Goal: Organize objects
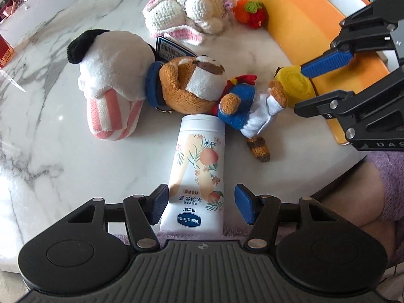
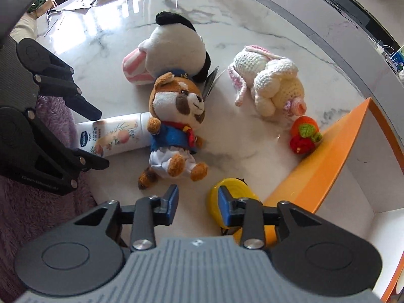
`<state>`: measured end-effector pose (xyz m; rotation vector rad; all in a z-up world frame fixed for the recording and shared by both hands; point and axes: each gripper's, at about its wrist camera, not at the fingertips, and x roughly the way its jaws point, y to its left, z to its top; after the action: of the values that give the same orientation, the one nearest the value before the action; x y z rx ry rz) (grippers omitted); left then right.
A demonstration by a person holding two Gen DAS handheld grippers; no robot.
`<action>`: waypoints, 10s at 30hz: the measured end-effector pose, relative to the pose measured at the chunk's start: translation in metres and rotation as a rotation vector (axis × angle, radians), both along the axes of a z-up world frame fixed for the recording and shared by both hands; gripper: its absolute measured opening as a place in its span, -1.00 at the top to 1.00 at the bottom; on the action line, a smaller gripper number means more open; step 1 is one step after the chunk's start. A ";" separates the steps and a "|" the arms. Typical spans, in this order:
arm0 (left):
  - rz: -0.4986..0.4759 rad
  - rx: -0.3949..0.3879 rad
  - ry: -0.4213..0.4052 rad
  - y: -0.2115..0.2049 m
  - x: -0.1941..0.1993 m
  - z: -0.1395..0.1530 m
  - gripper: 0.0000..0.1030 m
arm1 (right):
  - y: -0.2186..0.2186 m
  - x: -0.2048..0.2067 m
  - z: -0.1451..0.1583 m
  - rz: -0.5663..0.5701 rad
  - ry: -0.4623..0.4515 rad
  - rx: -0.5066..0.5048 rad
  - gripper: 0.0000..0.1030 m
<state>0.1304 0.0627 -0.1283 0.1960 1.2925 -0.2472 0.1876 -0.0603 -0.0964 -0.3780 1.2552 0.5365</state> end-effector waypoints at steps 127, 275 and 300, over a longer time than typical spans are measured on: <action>0.069 -0.026 -0.057 0.037 0.026 0.050 0.54 | -0.008 0.021 0.054 0.113 0.050 -0.073 -0.08; 0.014 -0.010 -0.180 0.060 0.048 0.063 -0.03 | 0.033 0.009 0.001 -0.138 -0.075 0.128 -0.19; 0.044 -0.100 -0.209 0.073 0.080 0.028 -0.51 | 0.015 0.019 -0.018 -0.218 -0.033 0.083 0.00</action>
<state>0.2105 0.1362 -0.1002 0.1048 1.0732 -0.2470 0.2061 -0.0449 -0.1147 -0.1766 1.2202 0.3930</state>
